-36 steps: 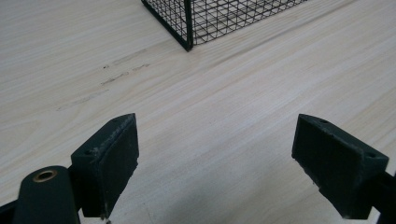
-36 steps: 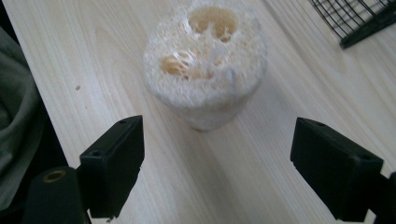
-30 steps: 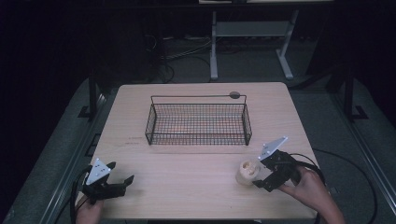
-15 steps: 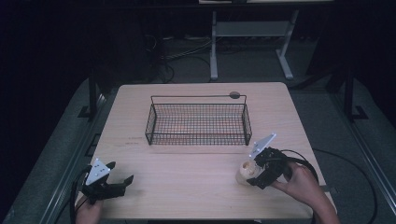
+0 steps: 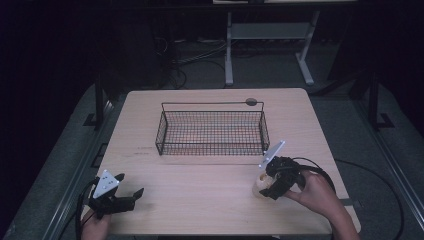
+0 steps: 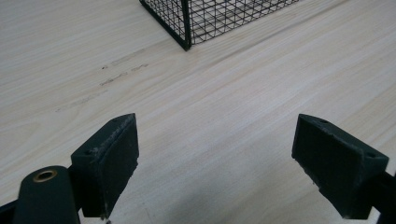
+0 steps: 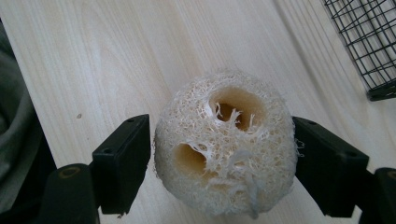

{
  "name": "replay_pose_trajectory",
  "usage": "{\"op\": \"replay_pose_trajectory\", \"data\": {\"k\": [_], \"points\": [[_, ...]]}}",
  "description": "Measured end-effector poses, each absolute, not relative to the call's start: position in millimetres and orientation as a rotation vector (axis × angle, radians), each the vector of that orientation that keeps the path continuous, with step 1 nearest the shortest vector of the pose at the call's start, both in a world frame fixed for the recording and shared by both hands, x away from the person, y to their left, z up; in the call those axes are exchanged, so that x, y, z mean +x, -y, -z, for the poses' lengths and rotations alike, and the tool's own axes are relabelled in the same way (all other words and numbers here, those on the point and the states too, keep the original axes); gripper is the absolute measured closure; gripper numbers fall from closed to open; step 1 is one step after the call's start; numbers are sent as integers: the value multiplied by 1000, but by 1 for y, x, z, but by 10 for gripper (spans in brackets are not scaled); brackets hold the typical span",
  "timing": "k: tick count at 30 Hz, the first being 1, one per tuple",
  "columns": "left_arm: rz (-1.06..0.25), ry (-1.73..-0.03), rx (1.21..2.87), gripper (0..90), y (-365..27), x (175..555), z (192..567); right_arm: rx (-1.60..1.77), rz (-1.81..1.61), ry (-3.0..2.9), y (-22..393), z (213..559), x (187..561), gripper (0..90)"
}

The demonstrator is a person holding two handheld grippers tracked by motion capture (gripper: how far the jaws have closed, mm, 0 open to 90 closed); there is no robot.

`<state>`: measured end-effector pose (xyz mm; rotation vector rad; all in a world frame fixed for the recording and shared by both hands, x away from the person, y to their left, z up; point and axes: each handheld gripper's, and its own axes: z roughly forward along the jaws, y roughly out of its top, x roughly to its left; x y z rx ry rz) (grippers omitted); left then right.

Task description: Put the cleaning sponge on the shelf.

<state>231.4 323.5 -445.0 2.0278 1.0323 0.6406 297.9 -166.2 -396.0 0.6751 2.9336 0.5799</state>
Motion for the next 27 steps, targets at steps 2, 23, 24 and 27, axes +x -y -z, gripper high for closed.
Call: {"op": "replay_pose_trajectory", "data": {"k": [2,23,24,27], "points": [[-642,-1031,2026,140,-324,231,445,672,-569,-2934,166,396,298,228],[-642,-1031,2018,140,-325,231,443,651,-466,-2965,155,380,306,286],[-641,-1031,2018,140,-325,231,443,642,-455,-2966,152,376,308,286],[-643,-1031,2016,140,-325,231,443,638,-446,-2971,149,371,312,286]]}}
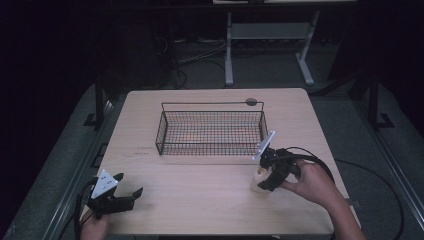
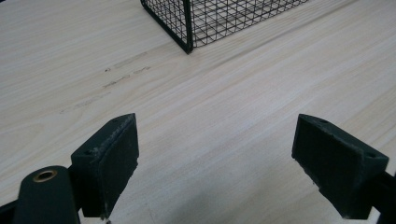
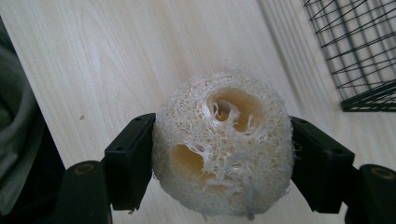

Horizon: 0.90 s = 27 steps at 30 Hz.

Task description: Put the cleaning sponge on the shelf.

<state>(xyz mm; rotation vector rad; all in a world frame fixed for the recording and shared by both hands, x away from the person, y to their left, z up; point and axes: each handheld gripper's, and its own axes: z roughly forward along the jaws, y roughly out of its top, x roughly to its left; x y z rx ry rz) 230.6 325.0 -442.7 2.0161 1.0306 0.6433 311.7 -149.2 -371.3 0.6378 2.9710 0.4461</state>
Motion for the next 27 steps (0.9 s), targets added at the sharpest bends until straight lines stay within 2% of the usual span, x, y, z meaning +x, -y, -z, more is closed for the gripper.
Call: {"op": "replay_pose_trajectory", "data": {"k": [27], "points": [[-651,-1032,2008,140,-327,228,441,597,-412,-2991,117,333,358,285]]}}
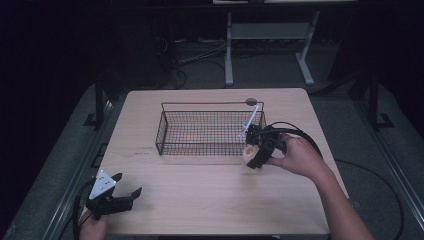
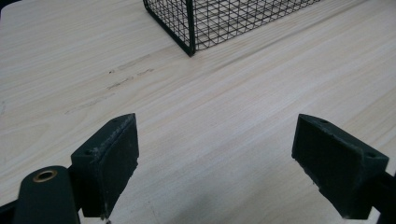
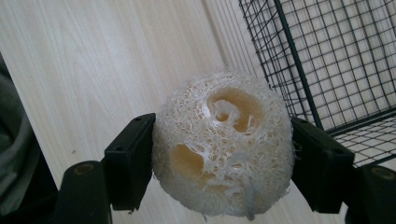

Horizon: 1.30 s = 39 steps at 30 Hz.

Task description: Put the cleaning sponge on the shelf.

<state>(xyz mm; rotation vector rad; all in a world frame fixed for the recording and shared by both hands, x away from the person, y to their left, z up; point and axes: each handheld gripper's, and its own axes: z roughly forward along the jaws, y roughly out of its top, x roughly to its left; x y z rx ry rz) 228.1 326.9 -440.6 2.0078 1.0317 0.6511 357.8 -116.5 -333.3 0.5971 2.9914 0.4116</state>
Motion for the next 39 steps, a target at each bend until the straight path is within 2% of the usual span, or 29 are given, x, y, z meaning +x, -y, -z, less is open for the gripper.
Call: {"op": "replay_pose_trajectory", "data": {"k": [23,39], "points": [[-654,-1033,2002,140,-328,229,441,676,-481,-2990,109,314,404,287],[-652,-1037,1996,140,-330,229,441,640,-515,-2991,95,299,409,293]]}}
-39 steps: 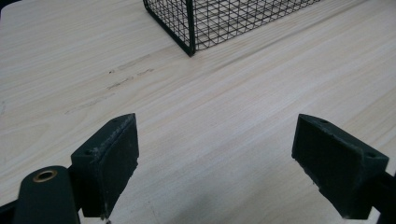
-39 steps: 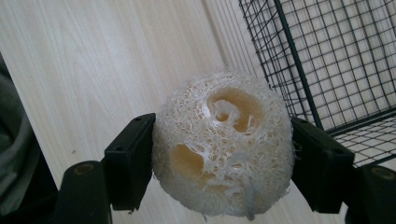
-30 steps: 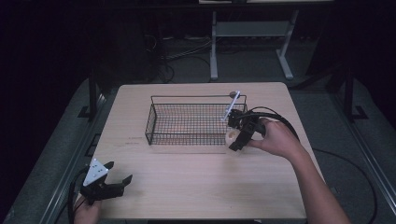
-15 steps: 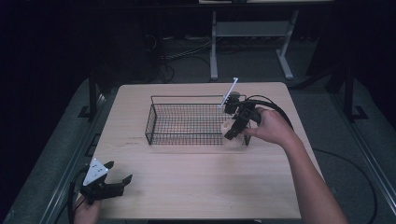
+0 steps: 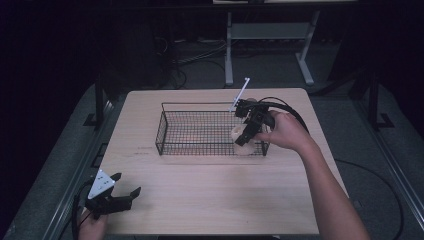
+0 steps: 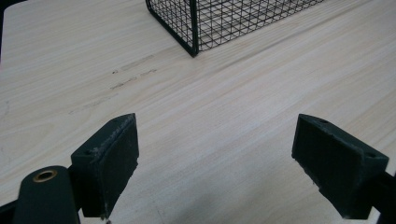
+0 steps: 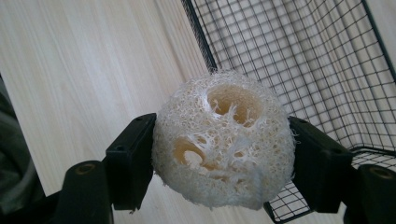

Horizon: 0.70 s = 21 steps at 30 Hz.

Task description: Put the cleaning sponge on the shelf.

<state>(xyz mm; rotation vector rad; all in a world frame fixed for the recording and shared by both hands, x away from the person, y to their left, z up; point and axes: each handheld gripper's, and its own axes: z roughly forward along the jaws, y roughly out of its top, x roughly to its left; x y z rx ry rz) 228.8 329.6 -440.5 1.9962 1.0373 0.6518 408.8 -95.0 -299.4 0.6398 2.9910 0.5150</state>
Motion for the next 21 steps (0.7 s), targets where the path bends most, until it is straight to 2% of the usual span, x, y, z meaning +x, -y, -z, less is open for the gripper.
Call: {"op": "replay_pose_trajectory", "data": {"k": [21], "points": [[-658,-1035,1992,140,-331,229,440,667,-528,-2936,94,279,428,293]]}}
